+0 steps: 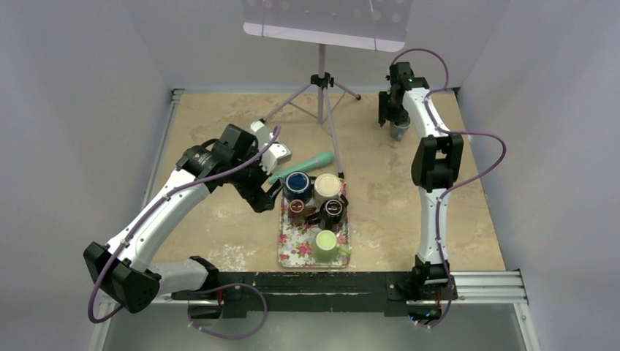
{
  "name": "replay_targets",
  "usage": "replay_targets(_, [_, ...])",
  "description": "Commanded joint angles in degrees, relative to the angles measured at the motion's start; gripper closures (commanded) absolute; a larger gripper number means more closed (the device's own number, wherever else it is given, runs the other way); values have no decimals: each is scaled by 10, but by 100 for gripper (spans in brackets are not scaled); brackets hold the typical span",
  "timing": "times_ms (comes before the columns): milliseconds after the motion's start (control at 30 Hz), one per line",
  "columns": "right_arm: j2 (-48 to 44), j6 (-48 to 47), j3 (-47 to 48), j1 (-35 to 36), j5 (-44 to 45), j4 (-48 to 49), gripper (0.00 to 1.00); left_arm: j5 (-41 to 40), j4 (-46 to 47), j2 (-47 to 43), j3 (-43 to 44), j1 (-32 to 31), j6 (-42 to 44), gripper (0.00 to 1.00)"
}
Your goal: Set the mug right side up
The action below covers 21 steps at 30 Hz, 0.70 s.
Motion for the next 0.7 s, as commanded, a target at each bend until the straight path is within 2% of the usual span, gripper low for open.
replay_targets(0, [-41, -18, 43, 2, -9, 19, 47, 57, 37, 8, -37, -1, 11, 0])
replay_targets(67, [-72, -27, 25, 2, -8, 33, 44, 67, 71, 9, -61, -6, 20, 1])
replay_targets(167, [-133, -36, -21, 2, 0, 59, 32, 60, 111, 22, -74, -20, 37, 4])
replay_targets(200, [-152, -39, -35, 2, 1, 65, 23, 60, 113, 29, -66, -26, 37, 6])
replay_targets(233, [-168, -44, -44, 2, 5, 65, 21, 64, 110, 38, -52, -32, 37, 8])
replay_targets(367, [-247, -40, -99, 3, 2, 50, 20, 113, 115, 54, -10, -71, 37, 18])
replay_targets(533, [-389, -22, -272, 3, -44, 114, 20, 151, 191, 83, -32, -115, 12, 32])
replay_targets(667, [-482, -4, -396, 2, -87, 172, 20, 164, 296, 104, -86, -137, 45, 30])
